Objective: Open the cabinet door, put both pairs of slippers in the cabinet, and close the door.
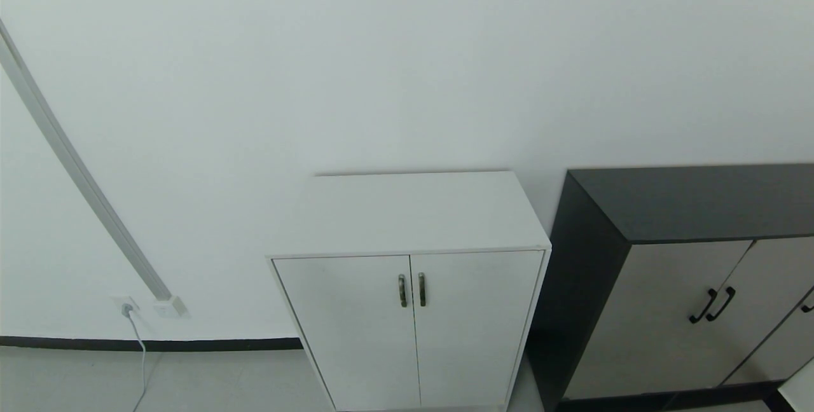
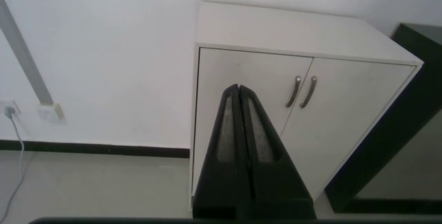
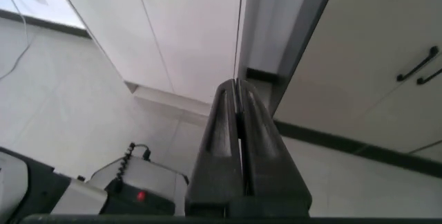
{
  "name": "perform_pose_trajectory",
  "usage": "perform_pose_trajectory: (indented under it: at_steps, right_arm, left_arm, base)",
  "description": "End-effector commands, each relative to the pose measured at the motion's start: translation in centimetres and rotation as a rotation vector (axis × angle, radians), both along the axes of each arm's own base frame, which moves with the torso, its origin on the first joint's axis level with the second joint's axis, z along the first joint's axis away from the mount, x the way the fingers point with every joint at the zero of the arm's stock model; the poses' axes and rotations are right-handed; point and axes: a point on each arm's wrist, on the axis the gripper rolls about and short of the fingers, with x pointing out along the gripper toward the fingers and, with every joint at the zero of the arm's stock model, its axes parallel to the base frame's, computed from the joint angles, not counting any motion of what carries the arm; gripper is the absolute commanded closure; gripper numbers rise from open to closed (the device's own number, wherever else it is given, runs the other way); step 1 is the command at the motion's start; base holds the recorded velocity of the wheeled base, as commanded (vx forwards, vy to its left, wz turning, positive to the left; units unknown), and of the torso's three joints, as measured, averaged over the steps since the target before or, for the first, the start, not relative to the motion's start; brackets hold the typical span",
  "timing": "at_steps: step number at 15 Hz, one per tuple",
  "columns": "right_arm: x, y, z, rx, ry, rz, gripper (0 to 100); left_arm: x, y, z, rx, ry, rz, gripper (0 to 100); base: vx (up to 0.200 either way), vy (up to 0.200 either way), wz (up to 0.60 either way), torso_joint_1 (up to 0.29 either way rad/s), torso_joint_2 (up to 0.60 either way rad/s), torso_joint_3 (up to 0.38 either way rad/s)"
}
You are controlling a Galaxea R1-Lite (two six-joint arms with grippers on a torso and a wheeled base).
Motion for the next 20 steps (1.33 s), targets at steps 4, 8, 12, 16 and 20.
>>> perform_pose_trajectory:
  at_steps: [4,8,12,16,20]
  right_arm:
    - [-1.3,-0.1,-0.1,0.019,-0.16,-0.164,100]
    - [-1.9,-0.1,-0.2,0.029,-0.245,-0.196,100]
    - [-2.5,0.0,-0.4,0.04,-0.321,-0.212,100]
    - [-2.5,-0.1,-0.4,0.062,-0.319,-0.223,100]
    - [-2.5,-0.2,-0.3,0.132,-0.321,-0.309,100]
  left_arm:
    - [0.0,0.0,0.0,0.0,-0.001,0.001,100]
    - [0.0,0.0,0.0,-0.002,0.001,0.001,100]
    - [0.0,0.0,0.0,-0.002,-0.001,0.001,100]
    - [0.0,0.0,0.0,-0.002,-0.001,0.001,100]
    - [0.0,0.0,0.0,-0.002,0.001,0.001,100]
  base:
    - [0.0,0.0,0.0,0.0,0.0,0.0]
    - [0.0,0.0,0.0,0.0,0.0,0.0]
    - [0.0,0.0,0.0,0.0,0.0,0.0]
    - [0.0,0.0,0.0,0.0,0.0,0.0]
    - [0.0,0.0,0.0,0.0,0.0,0.0]
